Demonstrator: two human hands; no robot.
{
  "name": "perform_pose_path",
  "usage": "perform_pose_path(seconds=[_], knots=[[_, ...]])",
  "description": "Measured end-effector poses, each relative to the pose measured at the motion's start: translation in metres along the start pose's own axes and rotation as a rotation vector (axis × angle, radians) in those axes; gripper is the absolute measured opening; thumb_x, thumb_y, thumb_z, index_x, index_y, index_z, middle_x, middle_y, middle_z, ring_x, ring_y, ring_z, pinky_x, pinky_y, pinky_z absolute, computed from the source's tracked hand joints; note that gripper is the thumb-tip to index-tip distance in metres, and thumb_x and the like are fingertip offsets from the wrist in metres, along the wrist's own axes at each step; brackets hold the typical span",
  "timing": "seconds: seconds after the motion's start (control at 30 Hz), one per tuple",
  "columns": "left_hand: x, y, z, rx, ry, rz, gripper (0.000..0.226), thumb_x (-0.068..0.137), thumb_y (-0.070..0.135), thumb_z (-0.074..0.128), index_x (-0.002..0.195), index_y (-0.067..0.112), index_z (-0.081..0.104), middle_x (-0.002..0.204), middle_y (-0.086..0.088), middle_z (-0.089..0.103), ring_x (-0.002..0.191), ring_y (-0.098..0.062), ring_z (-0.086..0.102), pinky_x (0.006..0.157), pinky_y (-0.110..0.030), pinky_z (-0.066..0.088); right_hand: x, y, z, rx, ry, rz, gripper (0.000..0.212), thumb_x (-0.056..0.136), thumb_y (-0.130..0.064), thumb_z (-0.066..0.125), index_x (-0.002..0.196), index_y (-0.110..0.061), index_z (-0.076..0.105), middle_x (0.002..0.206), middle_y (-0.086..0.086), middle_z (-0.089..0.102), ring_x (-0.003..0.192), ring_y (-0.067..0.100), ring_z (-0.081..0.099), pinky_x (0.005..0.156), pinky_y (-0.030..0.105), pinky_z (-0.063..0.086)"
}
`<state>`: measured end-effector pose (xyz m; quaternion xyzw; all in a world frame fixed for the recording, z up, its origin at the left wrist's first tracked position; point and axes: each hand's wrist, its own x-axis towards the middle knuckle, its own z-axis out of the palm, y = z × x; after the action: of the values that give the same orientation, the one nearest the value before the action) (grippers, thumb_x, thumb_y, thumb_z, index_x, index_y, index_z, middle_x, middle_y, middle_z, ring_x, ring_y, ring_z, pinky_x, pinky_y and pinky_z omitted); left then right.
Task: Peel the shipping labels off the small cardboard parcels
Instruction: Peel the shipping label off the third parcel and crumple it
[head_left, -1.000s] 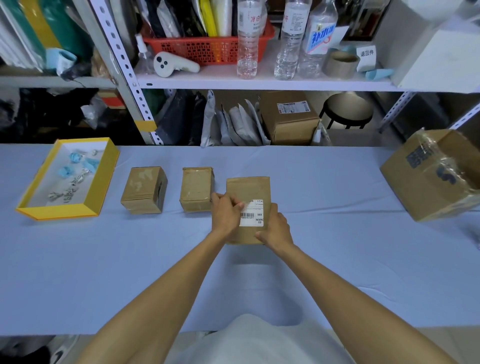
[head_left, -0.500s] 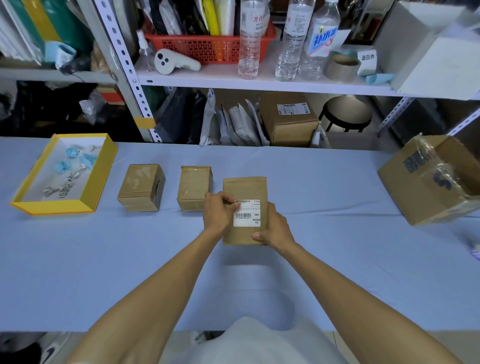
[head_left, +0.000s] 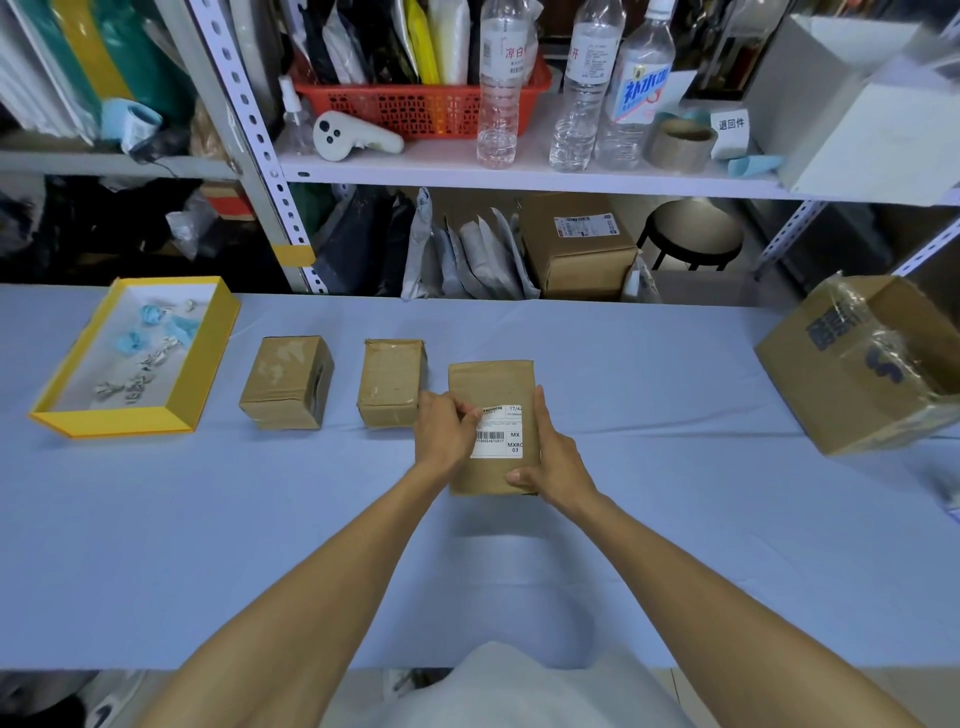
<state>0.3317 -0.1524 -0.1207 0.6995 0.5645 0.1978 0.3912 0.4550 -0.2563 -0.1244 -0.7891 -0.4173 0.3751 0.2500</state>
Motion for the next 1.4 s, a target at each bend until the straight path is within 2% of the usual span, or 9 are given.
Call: perform_pose_path(seconds=[0.2, 0.27, 0.43, 0.57, 0.7, 0.8, 0.93, 1.17, 1.4], knots=[[-0.002, -0.005, 0.000, -0.067, -0.023, -0.004, 0.011, 0.083, 0.025, 0.068, 0.075, 0.018, 0.064, 0.102, -0.009, 0.062, 0.092, -0.022, 0.064, 0.085, -0.038, 0.052, 0.003, 0.002, 0.001, 0.007, 0.004, 0.005, 0.126, 0.075, -0.009, 0.075, 0.143, -0.051, -0.022, 0.120, 0.003, 0.059, 0.102, 0.027, 0.062, 0.087, 0.046, 0.056], [-0.005, -0.006, -0.001, -0.121, -0.004, -0.002, 0.010, 0.080, 0.021, 0.071, 0.080, 0.020, 0.061, 0.104, -0.008, 0.062, 0.089, -0.019, 0.064, 0.085, -0.038, 0.054, 0.003, 0.003, 0.001, 0.013, 0.001, 0.010, 0.125, 0.075, -0.009, 0.075, 0.144, -0.049, -0.020, 0.119, 0.003, 0.060, 0.101, 0.026, 0.062, 0.088, 0.045, 0.056], [-0.014, -0.009, -0.004, -0.177, -0.007, 0.033, 0.033, 0.074, 0.004, 0.075, 0.097, 0.020, 0.059, 0.113, -0.006, 0.055, 0.099, -0.017, 0.060, 0.094, -0.033, 0.049, 0.005, 0.003, 0.002, 0.009, 0.004, -0.005, 0.125, 0.074, -0.010, 0.076, 0.145, -0.048, -0.020, 0.121, 0.004, 0.060, 0.103, 0.027, 0.062, 0.090, 0.046, 0.055], [-0.012, -0.010, -0.002, -0.209, -0.015, 0.003, 0.049, 0.071, 0.004, 0.079, 0.114, 0.017, 0.058, 0.119, -0.004, 0.054, 0.105, -0.016, 0.056, 0.097, -0.033, 0.048, 0.006, 0.003, 0.002, 0.006, 0.008, -0.002, 0.124, 0.074, -0.011, 0.076, 0.145, -0.047, -0.019, 0.121, 0.005, 0.060, 0.103, 0.027, 0.062, 0.090, 0.046, 0.054], [-0.011, -0.006, -0.001, -0.183, -0.005, -0.008, 0.039, 0.073, 0.011, 0.079, 0.108, 0.014, 0.063, 0.114, -0.003, 0.051, 0.096, -0.013, 0.054, 0.095, -0.029, 0.045, 0.005, 0.002, 0.002, 0.014, 0.008, 0.008, 0.123, 0.075, -0.010, 0.075, 0.146, -0.048, -0.018, 0.119, 0.005, 0.061, 0.102, 0.027, 0.062, 0.090, 0.045, 0.055], [-0.007, -0.002, 0.002, -0.154, 0.023, -0.054, 0.023, 0.075, 0.018, 0.078, 0.094, 0.015, 0.066, 0.110, 0.000, 0.050, 0.090, -0.014, 0.055, 0.090, -0.030, 0.046, 0.004, 0.002, 0.001, 0.014, 0.009, 0.012, 0.123, 0.075, -0.009, 0.074, 0.145, -0.050, -0.018, 0.117, 0.006, 0.062, 0.102, 0.028, 0.063, 0.089, 0.045, 0.055], [0.000, -0.006, 0.006, -0.153, 0.058, -0.088, 0.010, 0.079, 0.024, 0.074, 0.075, 0.022, 0.065, 0.103, -0.004, 0.064, 0.092, -0.019, 0.063, 0.086, -0.037, 0.051, 0.004, 0.001, 0.001, 0.007, 0.005, 0.015, 0.122, 0.076, -0.008, 0.073, 0.145, -0.049, -0.018, 0.116, 0.005, 0.061, 0.100, 0.027, 0.063, 0.089, 0.045, 0.055], [0.000, -0.012, 0.014, -0.153, 0.039, -0.088, 0.014, 0.084, 0.030, 0.067, 0.082, 0.017, 0.065, 0.098, -0.004, 0.067, 0.096, -0.022, 0.064, 0.090, -0.046, 0.051, 0.006, 0.000, 0.001, -0.005, 0.010, 0.028, 0.123, 0.076, -0.011, 0.075, 0.145, -0.048, -0.019, 0.119, 0.006, 0.061, 0.104, 0.028, 0.062, 0.091, 0.045, 0.054], [-0.007, -0.009, 0.012, -0.156, 0.062, -0.046, 0.016, 0.087, 0.024, 0.065, 0.088, 0.008, 0.066, 0.099, -0.006, 0.066, 0.095, -0.022, 0.062, 0.084, -0.040, 0.052, 0.005, -0.002, 0.002, -0.022, 0.027, 0.039, 0.122, 0.077, -0.009, 0.075, 0.147, -0.046, -0.017, 0.118, 0.006, 0.062, 0.102, 0.027, 0.063, 0.091, 0.042, 0.054]])
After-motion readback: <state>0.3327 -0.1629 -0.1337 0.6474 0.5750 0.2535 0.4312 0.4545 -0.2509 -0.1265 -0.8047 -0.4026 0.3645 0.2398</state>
